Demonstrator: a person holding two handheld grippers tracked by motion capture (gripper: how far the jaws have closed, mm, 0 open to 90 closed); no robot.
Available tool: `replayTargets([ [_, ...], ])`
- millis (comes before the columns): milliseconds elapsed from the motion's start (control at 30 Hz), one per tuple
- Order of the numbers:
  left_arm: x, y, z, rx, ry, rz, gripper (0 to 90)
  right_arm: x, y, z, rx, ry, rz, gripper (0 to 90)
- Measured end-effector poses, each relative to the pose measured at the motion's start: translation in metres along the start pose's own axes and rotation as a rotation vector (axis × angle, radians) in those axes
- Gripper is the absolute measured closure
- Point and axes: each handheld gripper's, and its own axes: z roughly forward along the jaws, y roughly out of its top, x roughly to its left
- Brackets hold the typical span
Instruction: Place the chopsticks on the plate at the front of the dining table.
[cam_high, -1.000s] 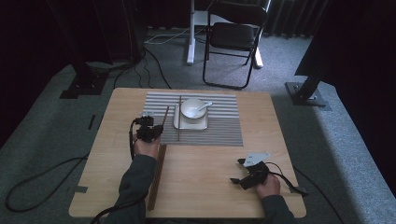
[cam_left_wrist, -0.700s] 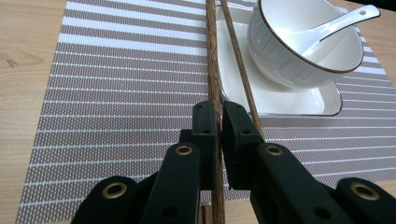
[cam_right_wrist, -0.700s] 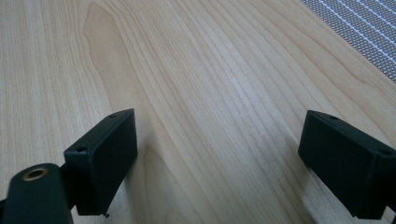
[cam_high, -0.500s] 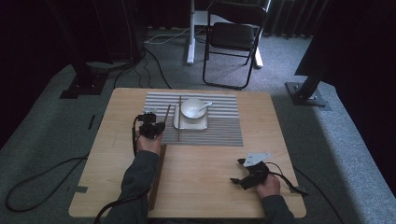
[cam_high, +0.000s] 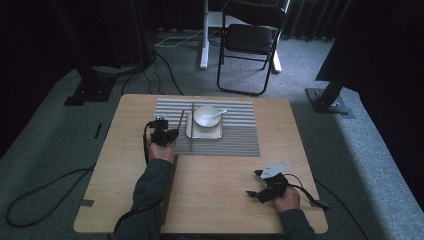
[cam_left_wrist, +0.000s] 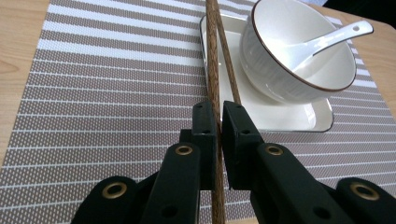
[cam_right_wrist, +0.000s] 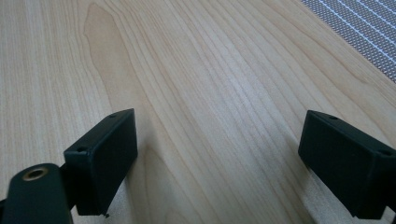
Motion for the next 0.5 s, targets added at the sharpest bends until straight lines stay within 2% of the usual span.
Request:
replayTargets([
  [500,0.0,0.0082,0.0029,-0.007,-0.002,-0.007,84.0,0.0,0.0,0.0,0.0,0.0,0.0,11.1],
])
